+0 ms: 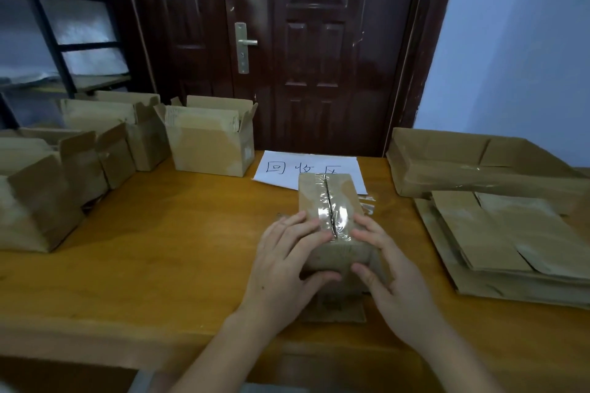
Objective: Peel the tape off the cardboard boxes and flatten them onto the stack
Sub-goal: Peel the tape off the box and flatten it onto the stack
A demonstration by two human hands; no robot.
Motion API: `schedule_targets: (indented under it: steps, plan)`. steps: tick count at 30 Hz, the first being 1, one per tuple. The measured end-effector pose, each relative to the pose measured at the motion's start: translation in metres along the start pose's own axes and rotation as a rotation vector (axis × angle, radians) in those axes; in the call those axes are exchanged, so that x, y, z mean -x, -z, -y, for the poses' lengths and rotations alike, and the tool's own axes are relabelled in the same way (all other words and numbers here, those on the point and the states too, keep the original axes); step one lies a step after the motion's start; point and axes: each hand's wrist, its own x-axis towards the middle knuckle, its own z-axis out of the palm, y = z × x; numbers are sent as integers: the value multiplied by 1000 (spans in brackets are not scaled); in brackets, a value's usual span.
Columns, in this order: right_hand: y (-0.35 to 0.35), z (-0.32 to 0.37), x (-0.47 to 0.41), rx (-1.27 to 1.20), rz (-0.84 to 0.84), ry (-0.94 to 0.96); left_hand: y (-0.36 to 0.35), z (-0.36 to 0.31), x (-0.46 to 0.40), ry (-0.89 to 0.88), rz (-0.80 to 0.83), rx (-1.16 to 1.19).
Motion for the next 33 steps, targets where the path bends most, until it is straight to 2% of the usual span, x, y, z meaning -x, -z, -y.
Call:
schedule_targets:
  steps: [5,11,19,25,29,33]
  plan:
    - [4,2,3,121,40,-13,1,-2,-1,35,21,6]
    - [7,6,4,146,81,-7,-2,-4,1,69,158,-60]
    - [11,2,3,183,89,45,1,-4,-1,15,79,-92]
    - [10,-1,3,187,85,51,5,-5,-2,30,99,-84]
    - [6,-2,3,275,27,137,8,-5,-3,55,123,-62]
    - [-1,0,4,452,7,313,10,-5,-4,71,147,-41]
